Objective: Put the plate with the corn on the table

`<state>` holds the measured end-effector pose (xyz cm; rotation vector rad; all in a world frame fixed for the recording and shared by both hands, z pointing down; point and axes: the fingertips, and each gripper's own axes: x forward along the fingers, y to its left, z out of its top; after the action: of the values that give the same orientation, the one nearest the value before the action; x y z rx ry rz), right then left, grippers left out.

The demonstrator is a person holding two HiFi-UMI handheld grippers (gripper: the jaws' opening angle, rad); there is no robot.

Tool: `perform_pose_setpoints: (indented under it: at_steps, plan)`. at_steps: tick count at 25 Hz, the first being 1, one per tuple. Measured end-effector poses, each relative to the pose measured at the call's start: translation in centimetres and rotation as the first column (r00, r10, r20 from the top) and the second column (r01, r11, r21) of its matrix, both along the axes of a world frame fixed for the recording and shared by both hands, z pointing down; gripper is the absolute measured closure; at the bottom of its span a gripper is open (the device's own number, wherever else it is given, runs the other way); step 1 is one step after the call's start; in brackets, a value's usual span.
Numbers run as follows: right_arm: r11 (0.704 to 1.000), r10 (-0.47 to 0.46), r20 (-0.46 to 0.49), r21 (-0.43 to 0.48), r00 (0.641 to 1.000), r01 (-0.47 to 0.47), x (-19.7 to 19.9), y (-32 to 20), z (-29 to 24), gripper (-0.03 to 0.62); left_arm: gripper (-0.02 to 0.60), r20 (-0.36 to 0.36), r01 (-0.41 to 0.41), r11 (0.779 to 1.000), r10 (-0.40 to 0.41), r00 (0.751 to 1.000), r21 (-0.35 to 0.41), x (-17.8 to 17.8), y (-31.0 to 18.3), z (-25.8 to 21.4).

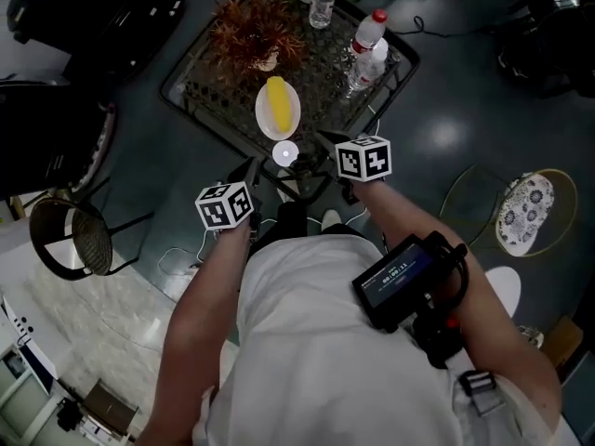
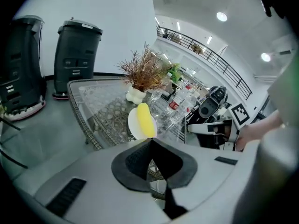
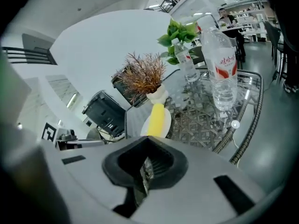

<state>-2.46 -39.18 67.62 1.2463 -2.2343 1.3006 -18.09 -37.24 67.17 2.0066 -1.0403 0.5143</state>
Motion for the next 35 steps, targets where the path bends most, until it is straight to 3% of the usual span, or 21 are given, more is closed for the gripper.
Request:
perform_pose_setpoints:
  at_steps: [17, 35]
  plan:
    - [0.982, -0.138, 0.079, 0.142, 0.987, 0.126, -0.8, 10.7, -8.7, 0.586, 0.575, -0.071, 0.001, 0.986, 0.011, 0.997, 0.167, 2.5, 11.6, -8.2]
    - [0.951, -0.169, 0.152, 0.286, 0.974, 0.120, 0.7, 18.8, -15.0, 0.586, 0.575, -0.129, 0.048, 0.944, -0.006, 0.992, 0.326, 3.4, 18.7, -14.3]
